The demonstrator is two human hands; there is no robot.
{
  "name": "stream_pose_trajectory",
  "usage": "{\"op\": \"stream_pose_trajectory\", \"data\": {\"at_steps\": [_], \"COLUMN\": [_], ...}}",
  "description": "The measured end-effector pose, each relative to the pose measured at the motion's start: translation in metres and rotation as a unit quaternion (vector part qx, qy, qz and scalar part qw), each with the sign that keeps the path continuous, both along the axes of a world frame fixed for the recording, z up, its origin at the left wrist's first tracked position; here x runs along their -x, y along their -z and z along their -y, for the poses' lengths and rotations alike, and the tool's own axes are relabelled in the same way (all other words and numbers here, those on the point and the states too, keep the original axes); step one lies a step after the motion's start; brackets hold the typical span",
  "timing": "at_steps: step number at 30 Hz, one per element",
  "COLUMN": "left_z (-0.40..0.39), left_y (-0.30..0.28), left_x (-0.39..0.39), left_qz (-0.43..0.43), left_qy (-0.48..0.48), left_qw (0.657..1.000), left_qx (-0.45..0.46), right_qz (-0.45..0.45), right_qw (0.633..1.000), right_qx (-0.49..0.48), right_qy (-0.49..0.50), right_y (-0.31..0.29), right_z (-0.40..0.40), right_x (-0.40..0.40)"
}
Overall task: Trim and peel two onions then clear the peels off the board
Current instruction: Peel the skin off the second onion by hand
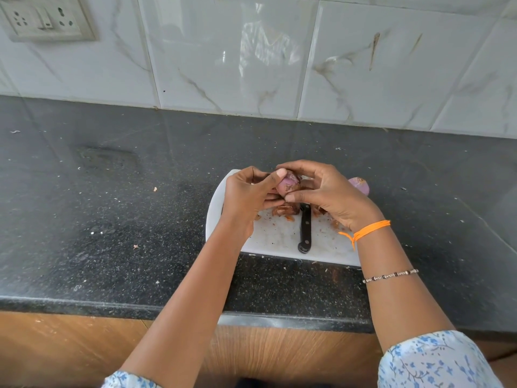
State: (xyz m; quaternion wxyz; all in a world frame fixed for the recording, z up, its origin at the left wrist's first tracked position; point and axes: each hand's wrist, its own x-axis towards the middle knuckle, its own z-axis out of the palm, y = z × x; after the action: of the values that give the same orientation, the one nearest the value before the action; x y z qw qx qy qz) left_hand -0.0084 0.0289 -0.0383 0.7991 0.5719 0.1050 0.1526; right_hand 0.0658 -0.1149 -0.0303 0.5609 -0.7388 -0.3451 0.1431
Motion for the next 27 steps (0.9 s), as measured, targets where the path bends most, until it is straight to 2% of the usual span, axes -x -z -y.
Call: {"op": "stream_pose_trajectory", "data": {"at_steps": [9,12,19,27], "left_z": [-0.0013,0.0006,-0.0021,-0.0046], "left_y": [-0.0006,-0.0020,0.0014,0.0011], "left_x": [-0.0007,-0.0001,0.0000,-0.0020], "left_qz": [-0.010,-0.013,-0.014,-0.004], "left_qy": [0.008,0.027,0.028,-0.007], "left_qw": [1.000,0.999,1.000,0.999], "left_qx": [0.003,-0.038,-0.001,-0.043], "right_qz": [-0.042,-0.037,-0.020,-0.015], "right_qw": [0.998,0.999,1.000,1.000], "right_qx": [-0.041,-0.038,-0.015,-0.021], "right_qy": [0.008,0.003,0.001,0.003], "right_y": [-0.0013,-0.0016,-0.0004,-0.0003], "right_z": [-0.0008,0.0004,0.0031,0.0011], "right_x": [-0.0006,0.0002,-0.0015,-0.0012]}}
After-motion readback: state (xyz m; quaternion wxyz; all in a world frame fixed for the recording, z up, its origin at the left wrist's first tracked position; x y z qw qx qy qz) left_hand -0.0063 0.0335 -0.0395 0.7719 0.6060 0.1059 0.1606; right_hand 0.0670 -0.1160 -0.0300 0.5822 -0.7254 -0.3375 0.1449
